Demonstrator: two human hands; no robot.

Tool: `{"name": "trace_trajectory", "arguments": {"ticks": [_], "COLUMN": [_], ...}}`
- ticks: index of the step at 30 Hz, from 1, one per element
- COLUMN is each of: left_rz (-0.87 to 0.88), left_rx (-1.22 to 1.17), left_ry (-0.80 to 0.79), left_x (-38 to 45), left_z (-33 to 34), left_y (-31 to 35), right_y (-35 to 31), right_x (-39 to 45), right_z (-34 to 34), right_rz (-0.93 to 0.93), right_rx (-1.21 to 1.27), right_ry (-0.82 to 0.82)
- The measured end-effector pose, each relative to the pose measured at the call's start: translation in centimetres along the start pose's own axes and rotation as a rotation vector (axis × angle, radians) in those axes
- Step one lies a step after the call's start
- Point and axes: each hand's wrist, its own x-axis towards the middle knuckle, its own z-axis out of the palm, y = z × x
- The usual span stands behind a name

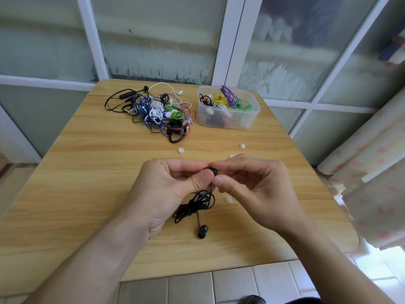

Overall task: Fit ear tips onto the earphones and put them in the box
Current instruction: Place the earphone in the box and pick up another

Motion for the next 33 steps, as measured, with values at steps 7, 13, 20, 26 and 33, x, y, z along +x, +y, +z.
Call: {"name": "trace_trajectory", "arguments": {"ticks": [7, 13, 20, 26, 33], "left_rz": [0.048, 0.08, 0.002, 0.227, 0.544], "left_rx": [0.069, 0.102, 0.09, 0.239, 0.513], "left_ry": [-0.038, -0.037, -0.015, -0.006, 0.002], "left_x": [0.0, 0.0, 0.1, 0.0, -0.2], "left_z": [0.1, 0.2, 0.3, 0.3, 0.3], "left_y": [-0.1, -0.1, -0.6, -0.8, -1.3], "right_y": [-0.4, -0.4, -0.2, -1.6, -2.7], "right_x": [0.1, 0.1, 0.0, -0.2, -0.1], "right_z": [-0.3, -0.5, 0.4, 1.2, 0.6], "right_rz": [0.097, 0.098, -0.049, 0.131, 0.469], "right_rx": [0.113, 0.143, -0.012, 0.156, 0.337], "right_ry": [0.076, 0.07, 0.077, 0.133, 0.083]}}
